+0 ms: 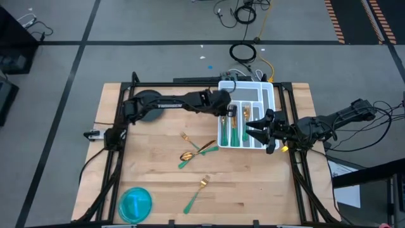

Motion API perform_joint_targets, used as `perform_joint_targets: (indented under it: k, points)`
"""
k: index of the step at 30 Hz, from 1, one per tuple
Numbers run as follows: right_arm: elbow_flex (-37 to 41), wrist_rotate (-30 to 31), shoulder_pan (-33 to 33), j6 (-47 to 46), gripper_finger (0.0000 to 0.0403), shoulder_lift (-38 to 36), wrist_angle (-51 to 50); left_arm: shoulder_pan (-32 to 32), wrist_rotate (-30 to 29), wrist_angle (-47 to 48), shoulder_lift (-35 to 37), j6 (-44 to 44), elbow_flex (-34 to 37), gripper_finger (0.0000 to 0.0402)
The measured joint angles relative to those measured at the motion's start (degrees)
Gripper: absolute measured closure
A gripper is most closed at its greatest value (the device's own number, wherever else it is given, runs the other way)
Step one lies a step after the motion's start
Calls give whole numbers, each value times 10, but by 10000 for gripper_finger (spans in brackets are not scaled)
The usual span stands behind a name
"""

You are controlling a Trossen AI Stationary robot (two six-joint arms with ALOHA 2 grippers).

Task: Sort silverware
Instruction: Put the green spoon on the silverware organizer

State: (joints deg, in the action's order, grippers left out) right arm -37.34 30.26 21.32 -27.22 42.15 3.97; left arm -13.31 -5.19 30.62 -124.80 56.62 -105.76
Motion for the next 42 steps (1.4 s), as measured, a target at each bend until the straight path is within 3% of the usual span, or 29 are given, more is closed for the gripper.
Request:
perform_joint_targets:
  k: [6, 22, 32, 42]
  points:
    - [0, 0, 0, 0, 225, 0, -3, 25, -10, 44, -27, 14, -8, 394]
    - [0, 0, 0, -6, 225, 0, -12, 44, -60, 46, -35, 103, -8, 394]
    - [0, 0, 0, -2, 225, 0, -25, 50, -71, 42, -41, 93, -8, 394]
    - [0, 0, 0, -2, 225, 0, -27, 56, -23, 43, -79, 119, -9, 394]
